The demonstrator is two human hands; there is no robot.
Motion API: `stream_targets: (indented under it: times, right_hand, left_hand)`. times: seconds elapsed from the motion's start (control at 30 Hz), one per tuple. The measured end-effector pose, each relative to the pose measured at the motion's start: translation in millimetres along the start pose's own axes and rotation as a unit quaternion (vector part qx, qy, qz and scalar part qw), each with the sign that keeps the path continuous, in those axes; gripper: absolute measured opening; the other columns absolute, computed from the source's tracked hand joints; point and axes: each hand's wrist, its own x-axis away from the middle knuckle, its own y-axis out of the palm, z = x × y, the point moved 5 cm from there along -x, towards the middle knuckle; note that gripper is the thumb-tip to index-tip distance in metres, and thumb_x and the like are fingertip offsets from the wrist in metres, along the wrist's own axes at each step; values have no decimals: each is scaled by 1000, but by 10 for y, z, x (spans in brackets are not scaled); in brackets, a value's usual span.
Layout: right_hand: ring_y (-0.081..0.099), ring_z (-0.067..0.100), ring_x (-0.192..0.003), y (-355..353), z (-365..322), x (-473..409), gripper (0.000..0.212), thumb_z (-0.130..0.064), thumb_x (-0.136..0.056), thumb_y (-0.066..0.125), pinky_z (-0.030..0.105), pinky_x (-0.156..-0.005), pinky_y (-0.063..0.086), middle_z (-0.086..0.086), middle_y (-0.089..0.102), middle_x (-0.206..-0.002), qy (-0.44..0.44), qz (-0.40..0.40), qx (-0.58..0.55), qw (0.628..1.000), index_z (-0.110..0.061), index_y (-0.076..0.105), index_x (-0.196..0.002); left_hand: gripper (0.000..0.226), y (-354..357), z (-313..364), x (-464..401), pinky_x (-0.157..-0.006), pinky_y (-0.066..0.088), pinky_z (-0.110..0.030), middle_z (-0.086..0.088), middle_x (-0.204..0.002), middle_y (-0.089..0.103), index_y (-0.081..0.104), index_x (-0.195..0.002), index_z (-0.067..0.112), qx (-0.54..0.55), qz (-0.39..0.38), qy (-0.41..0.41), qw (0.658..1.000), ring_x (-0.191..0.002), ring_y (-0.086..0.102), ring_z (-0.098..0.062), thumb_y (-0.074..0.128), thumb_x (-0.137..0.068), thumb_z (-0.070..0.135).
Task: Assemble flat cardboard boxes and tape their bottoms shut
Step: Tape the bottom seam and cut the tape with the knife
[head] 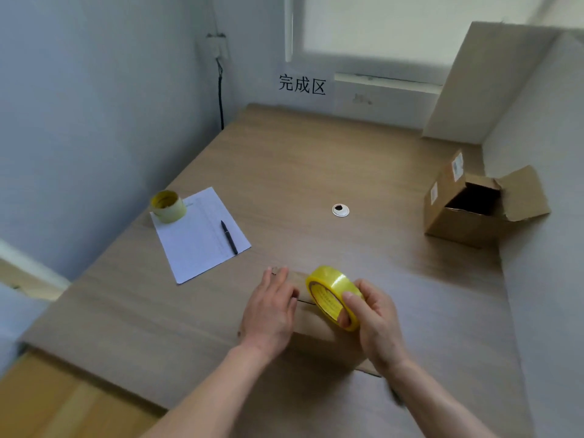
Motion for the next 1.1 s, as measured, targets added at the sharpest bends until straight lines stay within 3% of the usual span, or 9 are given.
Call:
stream_targets:
  times: [0.13,0.23,0.4,0.47,0.6,0.7,0.83,0.93,1.1]
  right_hand:
    - [47,15,-52,-3,26,-65,25,-29,-83,58,23,-53,37,8,56,-52,-12,8,26,1000,-10,54,-67]
    - [48,15,-52,-14,25,-84,32,-36,-81,60,26,-53,38,7,56,-52,-28,7,54,998,-9,53,-66]
    - [48,16,-53,-7,58,-66,32,-42,-81,57,29,-54,38,7,56,-53,-44,19,80,996,-15,54,-65]
    - [48,16,-53,5,56,-67,30,-42,-81,57,29,-55,38,7,56,-53,-45,21,86,995,-16,54,-66]
    - [49,17,-52,5,50,-66,34,-42,-81,56,33,-55,38,10,56,-53,-47,25,104,993,-12,52,-66]
    - [49,17,-52,11,27,-62,37,-43,-80,56,34,-55,38,8,56,-53,-52,18,113,992,-9,52,-66]
    - [48,13,-53,24,-12,-78,33,-43,-80,54,30,-55,38,8,56,-53,-57,4,130,990,-13,51,-65]
    - [47,10,-53,29,-35,-89,31,-43,-79,53,27,-55,37,6,55,-53,-61,-7,138,988,-16,51,-64]
    - [48,10,-54,29,-41,-157,34,-43,-78,54,27,-55,37,5,56,-52,-57,-22,143,988,-14,52,-62]
  left_hand:
    - [20,-241,48,-72,-102,36,-39,-10,-131,60,70,-91,8,102,57,4,993,-134,42,-37,52,-90,0]
    - [21,-489,187,-239,-101,38,-20,-5,-119,67,73,-100,8,247,84,-26,965,-118,57,-18,55,-93,0]
    - [25,-479,414,-469,-95,43,-18,-3,-116,68,68,-117,6,374,-154,-57,913,-103,58,-4,52,-99,11]
    - [24,-476,389,-487,-93,44,-14,0,-111,68,69,-116,6,380,-170,-46,908,-99,59,1,54,-98,11]
    - [20,-485,383,-537,-74,44,-5,10,-94,69,72,-110,8,409,-182,-42,893,-79,59,16,58,-96,9]
    - [19,-513,427,-585,-63,40,-5,11,-84,68,72,-109,8,411,-208,-35,887,-67,56,13,59,-95,8]
    - [23,-532,474,-648,-70,43,-3,2,-100,67,69,-116,10,356,-264,-33,896,-80,57,9,57,-97,13]
    - [19,-555,506,-677,-67,42,-6,-1,-92,66,71,-109,6,333,-288,-29,897,-79,56,-2,57,-97,12]
    - [10,-573,508,-699,-67,45,-21,-6,-78,64,74,-91,4,361,-235,-33,902,-73,55,-12,64,-89,1]
